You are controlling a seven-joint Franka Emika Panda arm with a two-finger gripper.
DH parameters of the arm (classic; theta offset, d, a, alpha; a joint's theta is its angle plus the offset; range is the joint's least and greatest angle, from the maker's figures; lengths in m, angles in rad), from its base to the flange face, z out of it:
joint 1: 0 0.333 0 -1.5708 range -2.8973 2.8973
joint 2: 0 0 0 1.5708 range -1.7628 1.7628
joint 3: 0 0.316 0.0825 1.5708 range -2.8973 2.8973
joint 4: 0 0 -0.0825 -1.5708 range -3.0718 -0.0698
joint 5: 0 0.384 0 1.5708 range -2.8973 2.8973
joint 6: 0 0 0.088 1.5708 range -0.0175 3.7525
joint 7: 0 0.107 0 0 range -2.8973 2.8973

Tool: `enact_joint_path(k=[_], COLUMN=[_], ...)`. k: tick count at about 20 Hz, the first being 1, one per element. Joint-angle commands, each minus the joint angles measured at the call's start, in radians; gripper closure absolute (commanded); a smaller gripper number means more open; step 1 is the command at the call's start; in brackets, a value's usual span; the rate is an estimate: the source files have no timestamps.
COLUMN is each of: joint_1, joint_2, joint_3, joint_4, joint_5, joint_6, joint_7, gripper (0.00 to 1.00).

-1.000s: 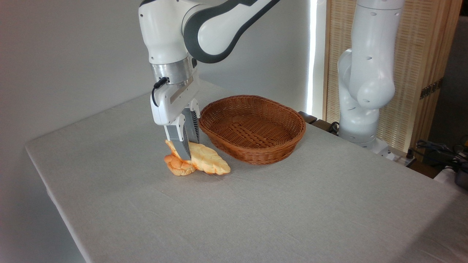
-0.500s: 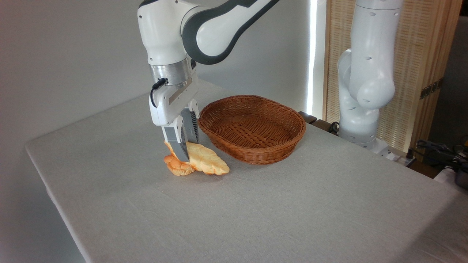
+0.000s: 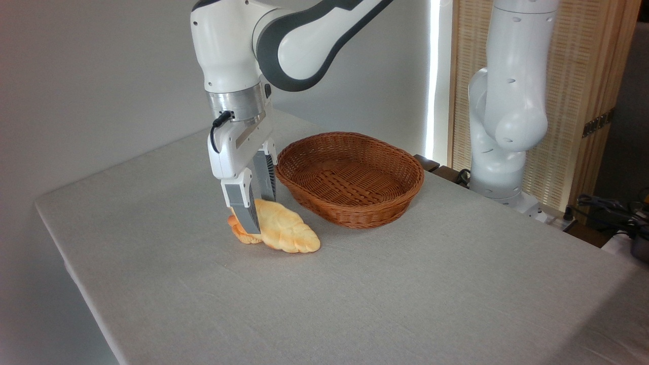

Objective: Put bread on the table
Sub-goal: 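Lower the pale roll onto the tablecloth next to the bun, then open the gripper and raise it off the pale roll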

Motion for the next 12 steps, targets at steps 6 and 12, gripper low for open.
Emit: enact_joint_path(k=[6,12], joint_1=[-0.003,-0.003], joint_2=[-0.026,-0.029], joint_3=[0.085,0.132], joint_4=[0.061,0.104], joint_5=[-0.030,-0.025], joint_6=[0.020,0.020], joint_7=[-0.315,-0.763], gripper=[0.00,0.00])
